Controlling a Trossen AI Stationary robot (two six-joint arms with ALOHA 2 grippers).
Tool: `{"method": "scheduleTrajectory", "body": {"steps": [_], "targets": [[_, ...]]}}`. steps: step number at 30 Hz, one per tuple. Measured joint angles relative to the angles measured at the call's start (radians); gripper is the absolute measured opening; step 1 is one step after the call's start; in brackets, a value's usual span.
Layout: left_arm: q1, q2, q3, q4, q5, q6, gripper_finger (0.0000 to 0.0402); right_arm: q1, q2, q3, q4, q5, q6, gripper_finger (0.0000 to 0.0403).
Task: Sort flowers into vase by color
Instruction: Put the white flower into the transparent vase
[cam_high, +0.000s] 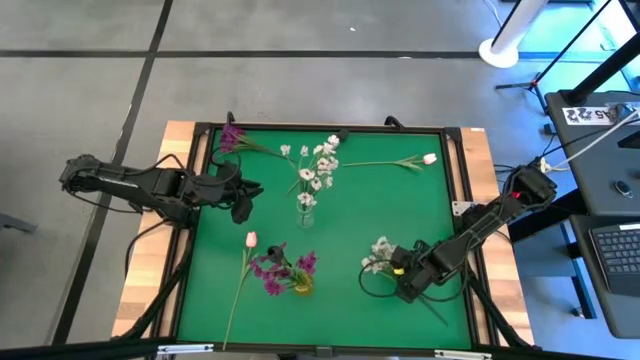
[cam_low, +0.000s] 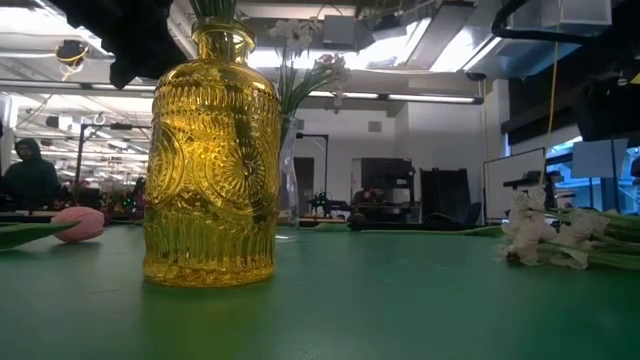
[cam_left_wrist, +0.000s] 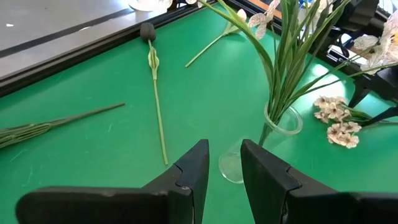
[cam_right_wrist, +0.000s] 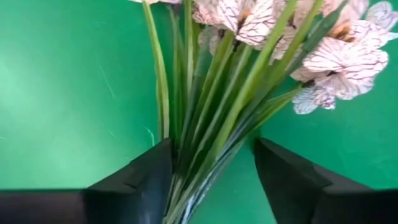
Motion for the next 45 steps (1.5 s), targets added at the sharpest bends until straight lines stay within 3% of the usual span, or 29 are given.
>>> {"method": "scheduleTrajectory", "body": {"steps": [12, 14, 19, 26, 33, 37, 40, 43, 45], "targets": [[0.000, 0.000, 0.000, 0.000, 0.000, 0.000, 0.0089, -0.002, -0.010, -0.004, 0.013, 0.022, -0.023, 0.0029], [0.000, 0.000, 0.000, 0.001, 0.000, 0.000, 0.0089, -0.002, -0.024, -0.005, 0.033, 0.045, -0.027, 0.0012], [0.000, 0.000, 0.000, 0.007, 0.000, 0.000, 0.0089, -0.005, -0.055, -0.004, 0.064, 0.120, -0.055, 0.0028], [0.000, 0.000, 0.000, 0.008, 0.000, 0.000, 0.0089, -0.053, -0.128, -0.004, 0.056, 0.239, -0.101, 0.0012], [0.000, -0.001, 0.000, 0.017, 0.004, 0.022, 0.0089, -0.083, -0.275, -0.004, 0.107, 0.553, -0.213, 0.0007], [0.000, -0.003, 0.001, 0.052, 0.005, 0.049, 0.0089, -0.080, -0.359, -0.004, 0.240, 0.784, -0.375, 0.0012], [0.000, -0.003, 0.001, 0.059, 0.005, 0.053, 0.0089, -0.080, -0.388, -0.003, 0.437, 0.910, -0.579, 0.0012], [0.000, -0.003, 0.001, 0.062, 0.005, 0.053, 0.0089, -0.082, -0.388, -0.003, 0.714, 0.945, -0.853, 0.0006], [0.000, -0.003, 0.001, 0.077, 0.005, 0.054, 0.0089, -0.100, -0.378, -0.002, 0.895, 0.889, -1.028, 0.0006]]}}
